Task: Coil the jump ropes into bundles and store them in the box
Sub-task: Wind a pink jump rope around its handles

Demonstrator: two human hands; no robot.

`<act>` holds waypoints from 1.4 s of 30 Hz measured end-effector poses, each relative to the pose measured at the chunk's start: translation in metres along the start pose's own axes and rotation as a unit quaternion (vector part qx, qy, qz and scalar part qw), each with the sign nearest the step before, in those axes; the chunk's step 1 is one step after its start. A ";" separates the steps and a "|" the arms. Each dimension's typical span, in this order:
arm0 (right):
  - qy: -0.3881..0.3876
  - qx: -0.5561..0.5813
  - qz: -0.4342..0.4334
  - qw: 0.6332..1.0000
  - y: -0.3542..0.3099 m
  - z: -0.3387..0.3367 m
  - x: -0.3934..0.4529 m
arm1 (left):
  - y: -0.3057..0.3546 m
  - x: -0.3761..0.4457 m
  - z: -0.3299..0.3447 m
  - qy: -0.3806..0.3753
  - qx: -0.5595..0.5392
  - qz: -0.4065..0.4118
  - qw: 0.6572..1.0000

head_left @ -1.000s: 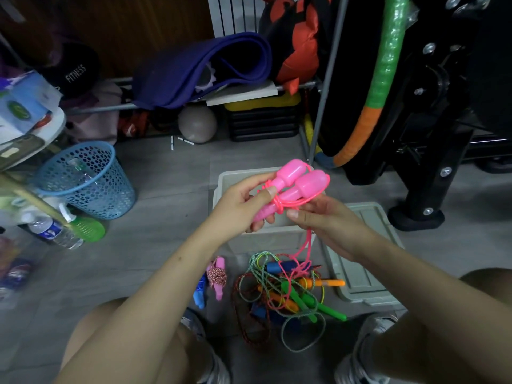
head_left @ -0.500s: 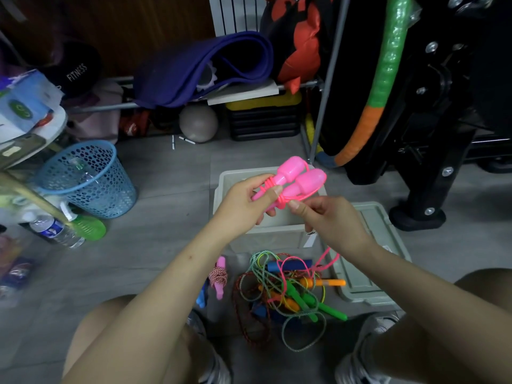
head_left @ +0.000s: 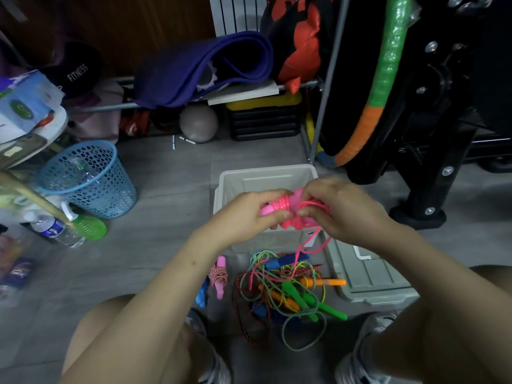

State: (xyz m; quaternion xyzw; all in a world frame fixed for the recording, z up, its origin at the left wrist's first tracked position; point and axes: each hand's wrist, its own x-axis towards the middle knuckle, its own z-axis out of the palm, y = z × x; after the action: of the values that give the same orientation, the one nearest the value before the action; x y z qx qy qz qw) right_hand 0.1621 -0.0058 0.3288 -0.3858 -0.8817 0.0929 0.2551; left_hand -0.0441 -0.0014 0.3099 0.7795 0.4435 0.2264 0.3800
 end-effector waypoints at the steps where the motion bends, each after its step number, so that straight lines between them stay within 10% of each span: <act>1: -0.004 0.010 -0.005 1.000 0.000 0.001 0.001 | 0.001 0.000 0.003 -0.012 0.028 0.004 1.000; 9: 0.055 0.026 0.068 0.996 -0.004 0.013 0.001 | 0.000 0.002 0.016 0.036 0.108 -0.013 0.993; 18: 0.117 0.109 0.159 0.974 -0.009 0.006 -0.005 | -0.002 0.013 0.009 0.172 -0.189 -0.079 0.964; 28: 0.069 0.049 0.132 0.988 -0.017 0.023 -0.003 | -0.001 0.018 0.008 0.264 -0.255 -0.171 0.914; 42: 0.135 0.011 0.123 0.983 -0.001 0.016 0.003 | -0.002 0.002 0.017 0.048 0.140 -0.038 0.988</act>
State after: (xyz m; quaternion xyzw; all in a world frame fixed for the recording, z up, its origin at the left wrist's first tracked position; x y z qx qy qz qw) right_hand 0.1517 -0.0038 0.3164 -0.4978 -0.7835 0.0805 0.3631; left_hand -0.0324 -0.0053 0.2986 0.7959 0.5176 0.1852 0.2535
